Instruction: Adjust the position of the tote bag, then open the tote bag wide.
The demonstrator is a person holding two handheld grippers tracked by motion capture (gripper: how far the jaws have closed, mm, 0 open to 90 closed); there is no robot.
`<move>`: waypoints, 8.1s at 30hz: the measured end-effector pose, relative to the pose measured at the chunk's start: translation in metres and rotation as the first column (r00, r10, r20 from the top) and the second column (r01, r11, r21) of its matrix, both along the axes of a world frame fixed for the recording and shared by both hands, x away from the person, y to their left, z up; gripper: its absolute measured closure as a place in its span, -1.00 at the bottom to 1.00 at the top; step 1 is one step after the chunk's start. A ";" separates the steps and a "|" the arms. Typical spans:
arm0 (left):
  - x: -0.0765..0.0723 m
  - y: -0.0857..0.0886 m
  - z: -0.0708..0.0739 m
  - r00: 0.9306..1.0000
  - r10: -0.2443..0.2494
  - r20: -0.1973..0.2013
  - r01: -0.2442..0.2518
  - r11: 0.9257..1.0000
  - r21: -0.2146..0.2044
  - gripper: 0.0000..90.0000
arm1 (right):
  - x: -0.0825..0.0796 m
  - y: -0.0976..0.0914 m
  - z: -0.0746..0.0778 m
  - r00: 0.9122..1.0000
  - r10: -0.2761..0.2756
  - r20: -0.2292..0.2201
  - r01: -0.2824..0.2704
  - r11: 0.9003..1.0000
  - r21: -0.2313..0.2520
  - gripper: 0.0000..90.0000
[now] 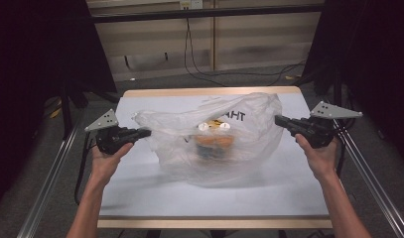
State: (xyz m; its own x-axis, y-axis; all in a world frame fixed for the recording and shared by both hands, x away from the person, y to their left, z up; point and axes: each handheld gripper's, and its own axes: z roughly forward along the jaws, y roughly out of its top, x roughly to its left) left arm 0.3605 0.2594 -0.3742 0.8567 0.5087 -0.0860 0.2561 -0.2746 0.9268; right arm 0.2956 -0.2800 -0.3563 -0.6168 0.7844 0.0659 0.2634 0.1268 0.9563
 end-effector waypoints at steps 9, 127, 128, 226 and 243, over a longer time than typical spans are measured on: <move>0.004 -0.001 -0.011 1.000 -0.005 -0.024 0.006 0.998 0.058 1.00 | 0.009 -0.003 -0.019 0.998 -0.027 -0.062 0.024 0.999 -0.043 1.00; -0.005 -0.071 -0.017 0.986 -0.144 -0.079 0.158 0.963 0.219 0.57 | 0.010 0.031 -0.024 0.971 0.196 -0.137 -0.212 0.970 -0.116 0.64; -0.004 -0.075 -0.017 0.985 -0.151 -0.078 0.165 0.959 0.230 0.63 | 0.012 0.034 -0.025 0.970 0.199 -0.142 -0.217 0.968 -0.124 0.67; 0.028 -0.117 -0.085 0.980 -0.165 -0.109 0.192 0.662 0.725 1.00 | 0.066 0.039 -0.104 0.889 -0.047 -0.456 -0.276 0.739 -0.615 1.00; 0.030 -0.097 -0.083 0.979 -0.156 -0.130 0.202 0.669 0.716 1.00 | 0.059 0.019 -0.103 0.883 -0.075 -0.464 -0.259 0.745 -0.614 1.00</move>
State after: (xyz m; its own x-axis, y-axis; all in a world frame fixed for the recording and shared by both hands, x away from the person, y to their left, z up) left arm 0.3902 0.1627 -0.4577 0.9436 0.2689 0.1933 0.1725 -0.8974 0.4062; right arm 0.3544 -0.2611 -0.4592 -0.7218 0.6748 -0.1535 0.5746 0.7080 0.4105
